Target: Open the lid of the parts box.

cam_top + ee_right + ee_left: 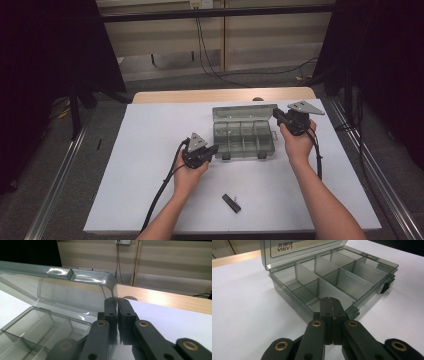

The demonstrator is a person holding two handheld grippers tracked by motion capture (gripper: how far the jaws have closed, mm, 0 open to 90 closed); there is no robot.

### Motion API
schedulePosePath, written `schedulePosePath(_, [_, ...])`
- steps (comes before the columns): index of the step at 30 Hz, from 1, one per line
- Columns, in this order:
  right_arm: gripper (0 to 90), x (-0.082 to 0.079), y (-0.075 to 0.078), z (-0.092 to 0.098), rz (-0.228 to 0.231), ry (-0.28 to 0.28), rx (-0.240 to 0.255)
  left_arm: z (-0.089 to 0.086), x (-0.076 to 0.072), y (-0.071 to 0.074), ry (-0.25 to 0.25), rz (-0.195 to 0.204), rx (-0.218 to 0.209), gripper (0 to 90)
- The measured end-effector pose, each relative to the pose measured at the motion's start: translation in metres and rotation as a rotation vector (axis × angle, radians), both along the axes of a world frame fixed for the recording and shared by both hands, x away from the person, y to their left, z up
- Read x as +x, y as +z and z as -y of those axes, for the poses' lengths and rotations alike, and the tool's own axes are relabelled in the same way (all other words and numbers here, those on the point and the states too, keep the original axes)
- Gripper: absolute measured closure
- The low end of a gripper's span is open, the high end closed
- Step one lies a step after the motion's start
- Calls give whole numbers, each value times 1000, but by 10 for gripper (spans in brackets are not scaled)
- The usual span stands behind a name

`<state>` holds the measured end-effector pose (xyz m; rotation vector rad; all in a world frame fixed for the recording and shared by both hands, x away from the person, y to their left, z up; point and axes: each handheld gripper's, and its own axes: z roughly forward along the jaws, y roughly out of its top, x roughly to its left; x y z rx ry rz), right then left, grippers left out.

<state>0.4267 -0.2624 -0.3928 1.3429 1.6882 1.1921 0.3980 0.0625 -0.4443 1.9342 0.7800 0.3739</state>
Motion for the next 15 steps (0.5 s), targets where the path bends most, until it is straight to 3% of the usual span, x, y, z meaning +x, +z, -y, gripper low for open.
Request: schedulePosePath(15, [875,9,1,0,-1,-16,18,0,0,0,0,-5,-4,900])
